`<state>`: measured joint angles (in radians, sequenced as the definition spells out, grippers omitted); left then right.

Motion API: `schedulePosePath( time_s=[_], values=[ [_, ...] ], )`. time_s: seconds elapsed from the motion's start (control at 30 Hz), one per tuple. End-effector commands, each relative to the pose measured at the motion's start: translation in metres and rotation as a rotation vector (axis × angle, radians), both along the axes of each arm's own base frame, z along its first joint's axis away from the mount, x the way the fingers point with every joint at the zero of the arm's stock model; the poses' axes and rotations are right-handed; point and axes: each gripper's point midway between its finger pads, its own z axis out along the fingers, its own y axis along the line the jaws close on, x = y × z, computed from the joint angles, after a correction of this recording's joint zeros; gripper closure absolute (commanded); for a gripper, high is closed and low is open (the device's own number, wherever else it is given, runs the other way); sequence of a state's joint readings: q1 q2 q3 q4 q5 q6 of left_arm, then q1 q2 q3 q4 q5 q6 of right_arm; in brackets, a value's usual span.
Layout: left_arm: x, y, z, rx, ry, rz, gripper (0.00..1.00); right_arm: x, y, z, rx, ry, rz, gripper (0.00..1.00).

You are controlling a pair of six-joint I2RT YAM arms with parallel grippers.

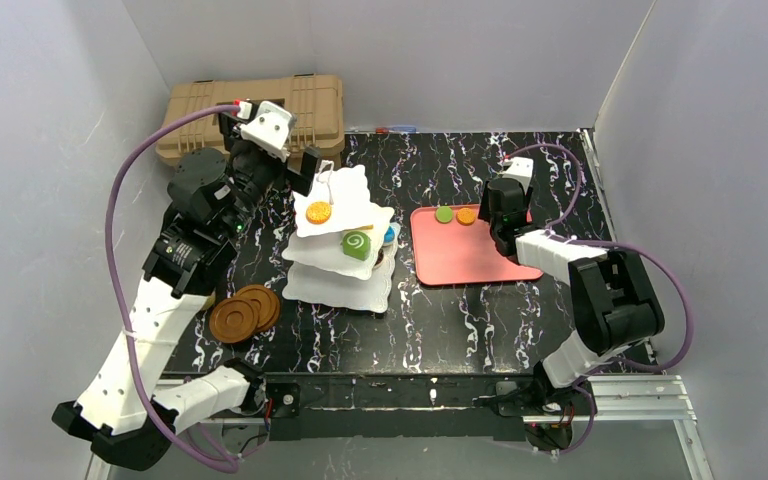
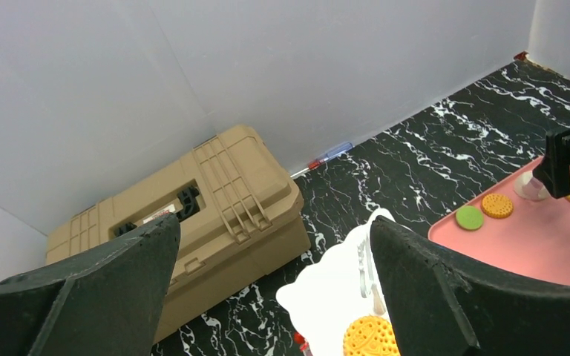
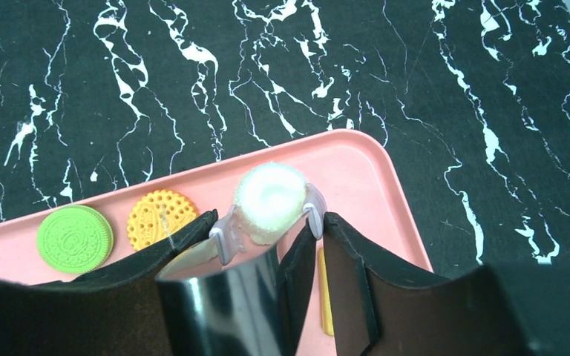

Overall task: Serve the afternoon tea
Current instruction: Pick up the desert from the tray, then place the desert on the desert table.

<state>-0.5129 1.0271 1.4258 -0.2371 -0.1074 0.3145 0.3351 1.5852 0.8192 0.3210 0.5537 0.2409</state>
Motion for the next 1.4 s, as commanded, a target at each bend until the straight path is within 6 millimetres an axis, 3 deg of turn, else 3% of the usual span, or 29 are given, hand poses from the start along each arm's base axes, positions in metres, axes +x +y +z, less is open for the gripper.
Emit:
schedulePosePath(
  time_s=[0.0,0.17,0.3,0.43,0.53,0.7,0.97,1.23,1.37],
  values=[
    [-0.009,0.013,0.033,-0.040,-0.075,0.038,0.02,0.009,0.000,0.003,0.025,-0.043,-0.014,0.42],
    [-0.013,0.018,0.037,-0.039,-0.087,0.051,0.02,0.010,0.003,0.004,0.035,-0.043,0.002,0.59],
    [-0.015,0.021,0.040,-0.035,-0.094,0.060,0.02,0.007,0.004,0.016,0.044,-0.061,0.018,0.72],
    [-0.016,0.024,0.040,-0.029,-0.093,0.069,0.02,-0.003,0.013,0.041,0.102,-0.082,0.063,0.74],
    [-0.015,0.026,0.040,-0.023,-0.097,0.082,0.02,-0.022,0.026,0.062,0.161,-0.094,0.110,0.74],
    [-0.015,0.028,0.041,-0.023,-0.099,0.087,0.02,-0.071,0.071,0.087,0.184,-0.096,0.247,0.74],
    [-0.015,0.029,0.044,-0.019,-0.106,0.093,0.02,-0.153,0.156,0.084,0.340,-0.039,0.440,0.74],
    [-0.015,0.030,0.046,-0.012,-0.110,0.093,0.02,-0.189,0.218,0.081,0.364,-0.020,0.567,0.73],
    [-0.015,0.030,0.045,-0.010,-0.112,0.094,0.02,-0.197,0.236,0.074,0.348,-0.012,0.595,0.73]
  ],
)
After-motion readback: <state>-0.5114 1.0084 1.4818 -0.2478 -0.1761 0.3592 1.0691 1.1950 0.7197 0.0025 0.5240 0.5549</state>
